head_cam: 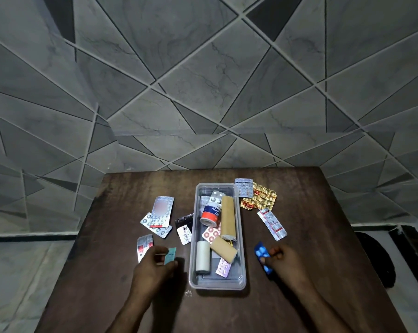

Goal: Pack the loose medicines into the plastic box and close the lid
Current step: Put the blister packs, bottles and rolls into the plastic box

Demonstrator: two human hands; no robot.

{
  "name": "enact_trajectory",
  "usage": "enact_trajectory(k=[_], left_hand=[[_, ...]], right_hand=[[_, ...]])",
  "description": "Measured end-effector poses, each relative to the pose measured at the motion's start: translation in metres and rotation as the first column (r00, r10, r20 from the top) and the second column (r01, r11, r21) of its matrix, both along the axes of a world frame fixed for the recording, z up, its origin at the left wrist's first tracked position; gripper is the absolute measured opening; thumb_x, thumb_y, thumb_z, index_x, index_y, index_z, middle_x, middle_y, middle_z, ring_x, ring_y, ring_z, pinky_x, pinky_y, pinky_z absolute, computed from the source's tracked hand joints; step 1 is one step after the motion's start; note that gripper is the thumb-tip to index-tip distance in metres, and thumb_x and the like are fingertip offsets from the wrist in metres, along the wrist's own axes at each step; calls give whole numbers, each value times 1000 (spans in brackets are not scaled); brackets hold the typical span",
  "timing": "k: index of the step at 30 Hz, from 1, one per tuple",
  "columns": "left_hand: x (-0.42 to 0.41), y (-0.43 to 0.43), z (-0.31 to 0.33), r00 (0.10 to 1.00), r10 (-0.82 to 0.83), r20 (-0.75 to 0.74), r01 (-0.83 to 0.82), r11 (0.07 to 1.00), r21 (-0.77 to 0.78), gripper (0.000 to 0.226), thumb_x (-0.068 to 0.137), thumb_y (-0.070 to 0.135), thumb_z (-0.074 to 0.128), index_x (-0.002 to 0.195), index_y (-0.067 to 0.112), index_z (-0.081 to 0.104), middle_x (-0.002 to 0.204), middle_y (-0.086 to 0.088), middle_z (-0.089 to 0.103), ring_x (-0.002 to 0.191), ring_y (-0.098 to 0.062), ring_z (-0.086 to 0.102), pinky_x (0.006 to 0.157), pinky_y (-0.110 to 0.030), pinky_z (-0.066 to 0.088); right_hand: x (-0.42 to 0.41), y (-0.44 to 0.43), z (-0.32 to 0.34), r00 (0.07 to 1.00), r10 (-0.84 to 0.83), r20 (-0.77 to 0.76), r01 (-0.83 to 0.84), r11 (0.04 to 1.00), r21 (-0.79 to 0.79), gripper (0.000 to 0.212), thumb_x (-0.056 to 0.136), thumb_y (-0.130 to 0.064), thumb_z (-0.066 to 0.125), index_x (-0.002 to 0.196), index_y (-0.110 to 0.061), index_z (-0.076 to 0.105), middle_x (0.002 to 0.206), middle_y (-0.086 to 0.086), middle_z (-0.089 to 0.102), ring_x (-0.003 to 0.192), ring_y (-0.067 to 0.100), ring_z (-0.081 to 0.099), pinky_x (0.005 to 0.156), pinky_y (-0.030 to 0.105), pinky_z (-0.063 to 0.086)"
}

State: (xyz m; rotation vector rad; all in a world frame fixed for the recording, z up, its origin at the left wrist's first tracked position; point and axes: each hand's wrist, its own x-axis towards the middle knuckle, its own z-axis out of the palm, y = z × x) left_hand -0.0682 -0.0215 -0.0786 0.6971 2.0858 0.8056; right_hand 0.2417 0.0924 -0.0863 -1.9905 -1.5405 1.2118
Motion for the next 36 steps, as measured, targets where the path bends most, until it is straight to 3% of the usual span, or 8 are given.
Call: enact_trajectory(k=[4,7,11,15,18,21,30,36], left_hand=[[20,14,21,999,-37,37,32,991,131,36,74,13,81,104,20,64,98,-1,69,82,-12,68,62,-20,53],[40,20,29,993,-117,-8,117,981,152,36,72,14,83,102,18,63,93,-1,68,76,-15,67,71,-33,59],[58,25,26,973,-202,-109,214,970,118,39,68,20,84,99,23,60,93,0,68,74,-13,67,69,-31,58],[69,30,23,955,-197,-224,223,970,101,46,68,23,82,108,18,60,104,-4,70,85,-17,67,71,-23,48],[74,33,19,951,-209,-230,235,967,95,56,65,28,85,114,18,59,105,-4,68,89,-20,67,71,-24,47],[72,34,18,947,-233,-223,254,964,72,59,66,27,85,119,21,59,107,-2,67,85,-18,68,69,-23,46],[30,36,5,994,56,-96,-45,993,105,21,79,16,76,97,20,68,85,1,70,70,-13,67,57,-19,53],[-24,28,-36,918,30,-395,-70,994,-88,37,78,22,76,112,11,67,116,-18,67,107,-37,61,91,-42,49]], right_hand=[[-28,0,30,987,-5,-161,20,996,91,22,70,-8,82,74,-6,60,49,-6,55,44,1,51,45,16,39],[-52,-5,42,984,69,-163,-44,987,155,23,69,-13,83,74,-13,60,55,-5,56,53,7,50,50,18,40],[-73,-11,40,981,189,-48,-179,970,165,26,71,-18,79,73,-23,54,60,-8,54,56,5,49,56,20,38],[-85,-21,35,956,264,125,-287,930,230,22,76,-23,73,92,-19,57,80,-5,59,70,10,52,60,19,33],[-93,-31,24,932,344,115,-361,914,187,25,75,-30,72,91,-26,54,87,-6,63,75,9,60,70,23,48],[-94,-38,19,894,413,175,-435,892,120,21,77,-28,69,95,-25,58,93,-3,65,83,17,63,73,24,48],[-67,5,23,979,197,58,-203,969,143,12,78,-10,67,87,-16,68,77,-4,66,75,15,63,68,23,44],[-35,51,4,988,54,147,-79,982,171,16,81,-18,70,95,-10,68,93,9,73,88,26,66,76,27,47]])
